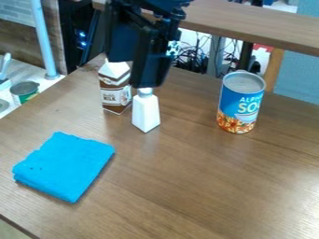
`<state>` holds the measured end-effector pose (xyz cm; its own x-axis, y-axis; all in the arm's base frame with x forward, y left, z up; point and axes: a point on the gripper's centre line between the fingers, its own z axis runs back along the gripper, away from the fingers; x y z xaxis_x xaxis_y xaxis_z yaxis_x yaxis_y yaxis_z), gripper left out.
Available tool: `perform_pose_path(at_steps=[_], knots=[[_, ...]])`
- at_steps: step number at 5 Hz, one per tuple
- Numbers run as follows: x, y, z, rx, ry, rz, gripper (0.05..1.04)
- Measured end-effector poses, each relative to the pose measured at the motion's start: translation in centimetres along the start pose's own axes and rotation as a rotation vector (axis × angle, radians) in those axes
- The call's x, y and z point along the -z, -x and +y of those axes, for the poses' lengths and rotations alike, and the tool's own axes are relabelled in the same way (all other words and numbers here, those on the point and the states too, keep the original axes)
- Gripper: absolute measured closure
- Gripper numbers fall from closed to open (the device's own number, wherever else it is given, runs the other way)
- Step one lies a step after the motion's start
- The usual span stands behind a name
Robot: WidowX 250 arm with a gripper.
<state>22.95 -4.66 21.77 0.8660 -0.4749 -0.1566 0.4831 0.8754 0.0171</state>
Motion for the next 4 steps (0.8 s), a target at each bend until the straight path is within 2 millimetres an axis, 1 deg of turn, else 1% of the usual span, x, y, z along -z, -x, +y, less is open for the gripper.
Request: perform_pose_path(at_steps=[1, 2, 3, 4], knots=[[0.7, 0.0, 0.1, 0.0, 0.004, 0.027, 0.083], [2.5, 0.9, 2.7, -0.013, -0.104, 0.083, 0.083], [4.9, 3.4, 4.5, -0.241, -0.119, 0.199, 0.083], [8.3, 5.4, 7.5, -0.368, -0.047, 0.174, 0.083]])
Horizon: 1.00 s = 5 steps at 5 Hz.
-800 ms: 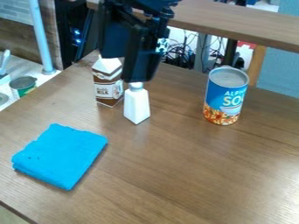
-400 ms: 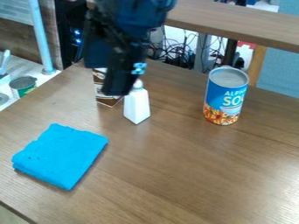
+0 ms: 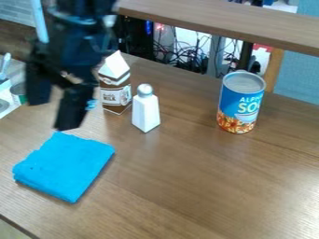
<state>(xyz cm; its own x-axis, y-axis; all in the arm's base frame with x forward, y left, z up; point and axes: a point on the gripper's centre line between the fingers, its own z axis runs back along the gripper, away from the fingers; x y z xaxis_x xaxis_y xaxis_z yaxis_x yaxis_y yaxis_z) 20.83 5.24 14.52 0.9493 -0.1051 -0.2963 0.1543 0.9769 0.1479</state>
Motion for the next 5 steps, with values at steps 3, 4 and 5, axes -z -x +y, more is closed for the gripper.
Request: perform_pose_path(at_steps=[3, 4, 5], knots=[[5.4, -1.6, 3.5, 0.02, 0.005, -0.457, 0.083], [5.6, -2.5, 3.6, -0.013, -0.024, -0.541, 0.083], [7.6, -4.0, 3.6, -0.057, 0.011, -0.48, 0.083]])
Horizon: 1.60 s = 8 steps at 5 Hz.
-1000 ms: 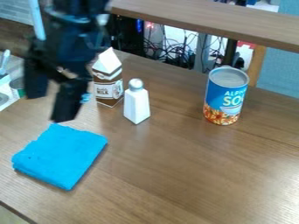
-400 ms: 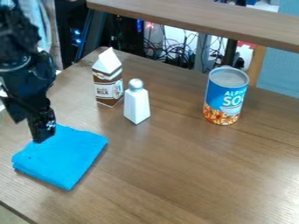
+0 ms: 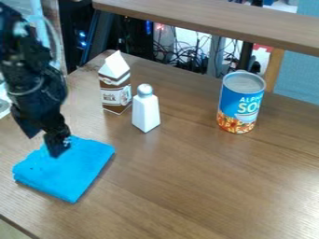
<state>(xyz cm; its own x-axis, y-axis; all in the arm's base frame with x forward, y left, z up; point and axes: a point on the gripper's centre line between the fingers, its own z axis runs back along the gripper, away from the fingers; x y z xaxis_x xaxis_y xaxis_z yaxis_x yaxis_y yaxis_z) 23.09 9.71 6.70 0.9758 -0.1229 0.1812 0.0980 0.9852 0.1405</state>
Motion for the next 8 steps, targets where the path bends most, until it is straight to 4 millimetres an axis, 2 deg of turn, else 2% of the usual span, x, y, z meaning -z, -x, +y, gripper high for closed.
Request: perform_pose_path(at_steps=[1, 2, 3, 4, 6, 8], knots=[[2.3, -1.0, 0.1, -0.033, 0.057, 0.058, 0.083], [3.6, -0.9, -0.3, -0.047, 0.095, 0.108, 0.083], [3.8, -0.5, -0.7, -0.05, 0.112, 0.123, 0.083], [4.2, 0.2, -2.3, -0.016, 0.132, 0.154, 0.083], [3.9, -0.8, -6.7, 0.054, 0.139, 0.139, 0.083], [3.2, -2.3, -14.0, 0.207, 0.16, 0.13, 0.083]])
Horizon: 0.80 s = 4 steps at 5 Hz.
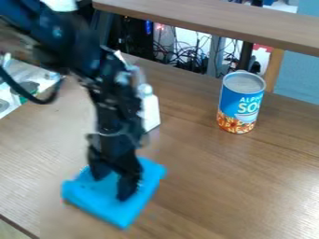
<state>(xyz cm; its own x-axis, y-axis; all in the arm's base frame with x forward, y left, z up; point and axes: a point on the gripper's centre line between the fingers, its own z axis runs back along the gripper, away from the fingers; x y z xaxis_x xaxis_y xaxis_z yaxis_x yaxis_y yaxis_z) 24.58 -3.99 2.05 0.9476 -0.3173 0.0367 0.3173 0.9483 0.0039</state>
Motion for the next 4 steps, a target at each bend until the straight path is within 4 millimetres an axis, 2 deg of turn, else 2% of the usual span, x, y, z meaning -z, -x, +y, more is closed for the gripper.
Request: perform_pose_path(at_steps=[1, 4], knots=[[-0.5, -0.7, -4.5, 0.1, 0.008, 0.006, 0.083], [-2.8, -1.2, -13.8, 0.266, 0.033, -0.058, 0.083]])
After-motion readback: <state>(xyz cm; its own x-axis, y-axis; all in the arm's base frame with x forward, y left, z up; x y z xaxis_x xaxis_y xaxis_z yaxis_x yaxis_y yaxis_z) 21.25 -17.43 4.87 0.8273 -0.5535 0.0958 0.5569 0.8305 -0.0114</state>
